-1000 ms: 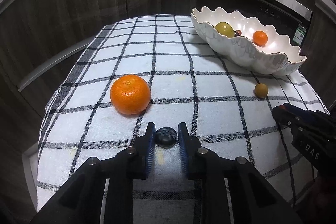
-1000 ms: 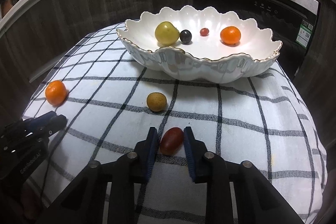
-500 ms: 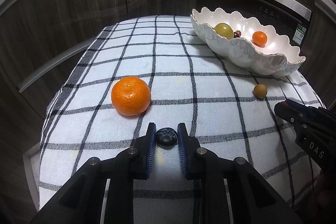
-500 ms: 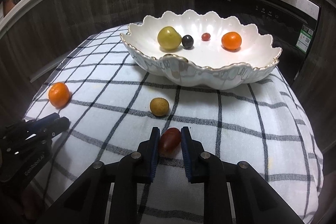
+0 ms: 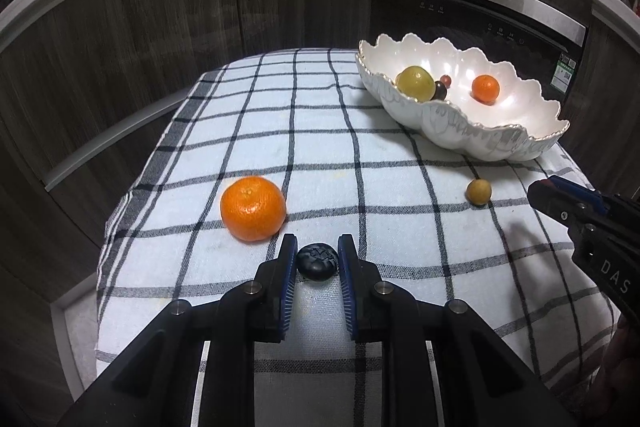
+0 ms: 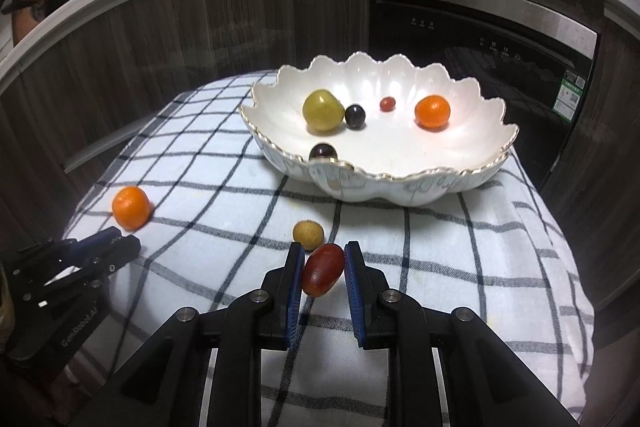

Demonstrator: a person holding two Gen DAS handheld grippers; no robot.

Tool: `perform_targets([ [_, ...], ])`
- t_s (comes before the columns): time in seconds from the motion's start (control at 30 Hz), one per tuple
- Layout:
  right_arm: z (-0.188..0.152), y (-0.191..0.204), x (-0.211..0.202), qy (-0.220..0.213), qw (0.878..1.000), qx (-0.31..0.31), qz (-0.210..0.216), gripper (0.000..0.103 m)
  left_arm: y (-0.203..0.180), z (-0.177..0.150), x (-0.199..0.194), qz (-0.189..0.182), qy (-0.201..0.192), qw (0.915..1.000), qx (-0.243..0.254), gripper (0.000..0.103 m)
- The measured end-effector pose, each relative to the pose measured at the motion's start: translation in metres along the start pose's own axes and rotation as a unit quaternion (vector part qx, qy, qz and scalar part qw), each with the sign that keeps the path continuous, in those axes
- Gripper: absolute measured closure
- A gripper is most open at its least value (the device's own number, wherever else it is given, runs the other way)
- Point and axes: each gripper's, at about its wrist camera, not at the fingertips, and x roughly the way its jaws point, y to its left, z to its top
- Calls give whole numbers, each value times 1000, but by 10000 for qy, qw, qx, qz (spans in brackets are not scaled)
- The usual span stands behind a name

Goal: Organize fruits
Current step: 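Grasp the blueberry with the left gripper while the right gripper grasps a red cherry tomato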

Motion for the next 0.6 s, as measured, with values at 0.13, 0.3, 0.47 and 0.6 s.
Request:
perform_targets([
  [0.13, 5, 0, -9, -127, 9999, 7, 0, 81, -5, 8, -9, -28, -129, 9999, 33, 83],
  [0.3, 12, -5, -17, -244, 9997, 85, -13, 81, -12, 15, -17, -52, -273, 9995, 168, 83],
  [0.47, 15, -8, -23, -336, 9993, 133, -29, 81, -14, 17, -22, -35, -311, 9993, 215, 83],
  [0.6, 19, -11, -29, -444, 9989, 156, -29, 81, -17, 23, -26, -48, -377, 9989, 267, 83],
])
